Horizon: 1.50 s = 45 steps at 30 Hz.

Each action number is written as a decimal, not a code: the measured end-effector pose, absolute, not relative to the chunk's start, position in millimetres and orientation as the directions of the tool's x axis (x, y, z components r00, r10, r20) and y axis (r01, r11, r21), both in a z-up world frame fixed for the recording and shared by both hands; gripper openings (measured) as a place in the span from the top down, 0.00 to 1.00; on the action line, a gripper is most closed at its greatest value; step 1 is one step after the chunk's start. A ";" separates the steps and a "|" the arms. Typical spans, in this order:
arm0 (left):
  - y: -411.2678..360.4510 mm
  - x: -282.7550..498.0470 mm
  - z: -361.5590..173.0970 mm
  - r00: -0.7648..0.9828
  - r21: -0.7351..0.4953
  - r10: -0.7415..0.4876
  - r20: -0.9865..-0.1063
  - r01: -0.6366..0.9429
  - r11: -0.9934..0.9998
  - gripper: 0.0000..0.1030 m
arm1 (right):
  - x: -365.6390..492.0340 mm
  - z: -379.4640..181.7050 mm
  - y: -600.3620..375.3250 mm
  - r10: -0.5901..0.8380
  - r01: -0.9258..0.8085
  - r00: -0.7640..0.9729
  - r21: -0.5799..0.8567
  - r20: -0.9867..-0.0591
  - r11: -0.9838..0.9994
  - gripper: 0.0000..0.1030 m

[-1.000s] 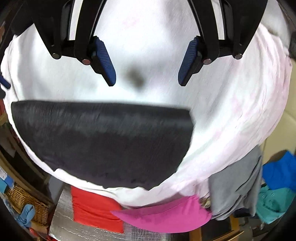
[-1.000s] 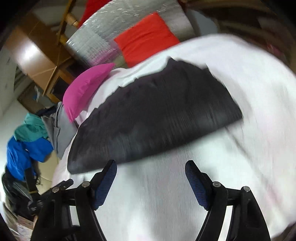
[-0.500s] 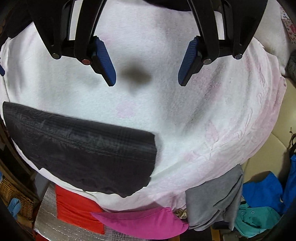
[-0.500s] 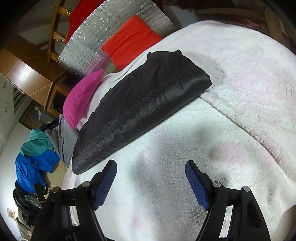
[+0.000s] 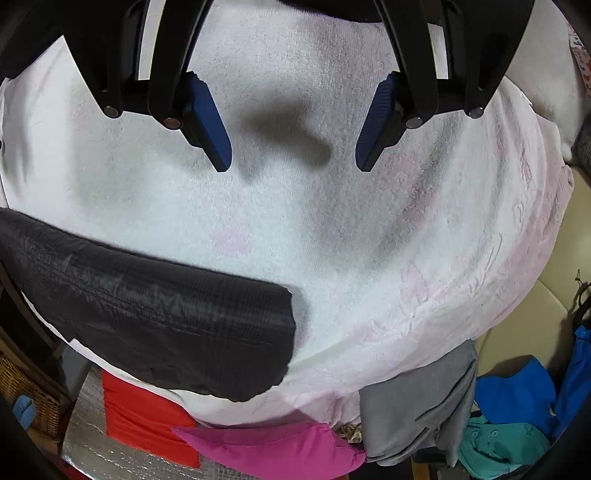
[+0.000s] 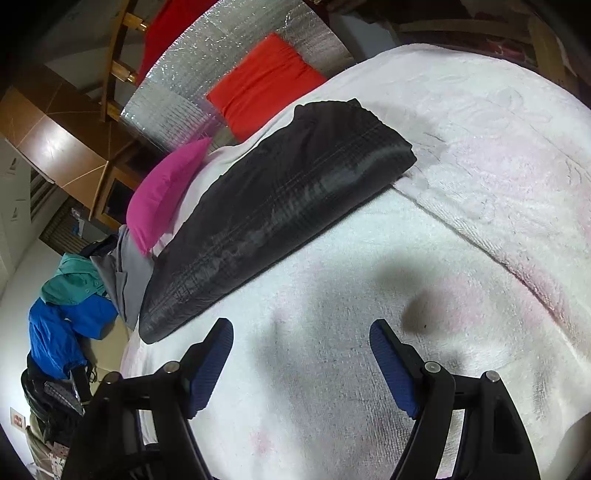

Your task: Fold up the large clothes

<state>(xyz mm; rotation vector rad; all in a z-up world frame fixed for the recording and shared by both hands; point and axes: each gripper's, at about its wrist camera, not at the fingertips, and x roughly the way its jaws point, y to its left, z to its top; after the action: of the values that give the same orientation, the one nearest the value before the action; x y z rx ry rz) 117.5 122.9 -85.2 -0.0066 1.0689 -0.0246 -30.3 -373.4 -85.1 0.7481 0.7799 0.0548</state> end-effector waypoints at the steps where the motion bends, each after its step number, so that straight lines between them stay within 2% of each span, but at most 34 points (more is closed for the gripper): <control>1: 121.7 116.2 -85.6 0.480 -0.017 -0.024 -0.877 0.019 1.000 0.32 | -30.8 -85.9 -374.3 0.314 0.219 0.725 0.638 -0.613 0.739 0.23; 10: 119.3 112.7 -84.7 0.480 -0.026 -0.039 -0.877 0.033 0.999 0.32 | -32.7 -89.7 -381.0 0.332 0.229 0.731 0.674 -0.596 0.703 0.22; 14: 128.5 120.2 -76.6 0.477 -0.101 -0.119 -0.871 0.063 0.993 0.32 | -20.9 -82.9 -392.2 0.360 0.226 0.697 0.667 -0.620 0.710 0.21; 19: 145.9 179.7 -52.6 0.508 -0.137 -0.141 -0.849 0.045 0.990 0.31 | 16.3 -42.4 -437.0 0.306 0.206 0.733 0.627 -0.607 0.752 0.19; 22: 151.1 232.5 -43.1 0.525 -0.206 -0.190 -0.829 0.030 0.978 0.21 | 65.4 -29.4 -468.0 0.302 0.197 0.728 0.610 -0.616 0.768 0.11; 26: 137.2 296.5 -56.7 0.440 -0.293 -0.293 -0.849 0.069 0.954 0.20 | 143.5 -58.8 -496.5 0.332 0.257 0.619 0.582 -0.712 0.771 0.11; 30: 117.6 322.7 -81.6 0.363 -0.323 -0.327 -0.872 0.075 0.944 0.20 | 176.9 -86.8 -493.4 0.425 0.254 0.554 0.632 -0.715 0.732 0.12; 31: 113.6 325.0 -84.4 0.352 -0.341 -0.350 -0.868 0.088 0.936 0.21 | 182.1 -87.8 -483.8 0.454 0.213 0.541 0.638 -0.708 0.740 0.27; 32: 109.1 326.3 -84.2 0.353 -0.339 -0.355 -0.866 0.108 0.934 0.40 | 187.0 -86.8 -471.7 0.461 0.176 0.510 0.613 -0.726 0.770 0.43; 33: 100.3 325.9 -83.6 0.342 -0.331 -0.361 -0.867 0.145 0.932 0.50 | 188.5 -84.3 -464.2 0.430 0.170 0.496 0.570 -0.755 0.804 0.48; 34: 95.9 326.0 -80.7 0.343 -0.311 -0.346 -0.873 0.153 0.938 0.59 | 190.4 -80.0 -459.0 0.425 0.161 0.485 0.555 -0.764 0.816 0.62; 35: 88.7 326.7 -74.9 0.348 -0.279 -0.321 -0.881 0.165 0.946 0.71 | 192.5 -72.0 -456.1 0.429 0.156 0.475 0.554 -0.768 0.818 0.70; 36: 82.8 328.5 -67.5 0.352 -0.250 -0.297 -0.888 0.173 0.953 0.75 | 192.7 -63.7 -453.2 0.417 0.147 0.474 0.537 -0.775 0.831 0.77; 38: 76.8 326.1 -47.6 0.379 -0.209 -0.267 -0.886 0.189 0.960 0.83 | 188.7 -35.8 -444.4 0.391 0.105 0.495 0.500 -0.776 0.860 0.82; 43: 81.8 271.3 36.9 0.525 -0.202 -0.322 -0.788 0.273 0.941 0.84 | 135.7 51.2 -417.2 0.368 -0.031 0.587 0.434 -0.721 0.900 0.85; 45: 90.8 231.2 52.2 0.564 -0.182 -0.319 -0.761 0.285 0.941 0.84 | 98.9 61.1 -414.2 0.356 -0.046 0.609 0.417 -0.708 0.908 0.85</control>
<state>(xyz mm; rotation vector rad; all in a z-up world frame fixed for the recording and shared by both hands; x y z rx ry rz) 231.2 90.8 52.2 -0.0402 0.9038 -0.3554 98.9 -414.2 61.1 0.3795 0.8905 0.2387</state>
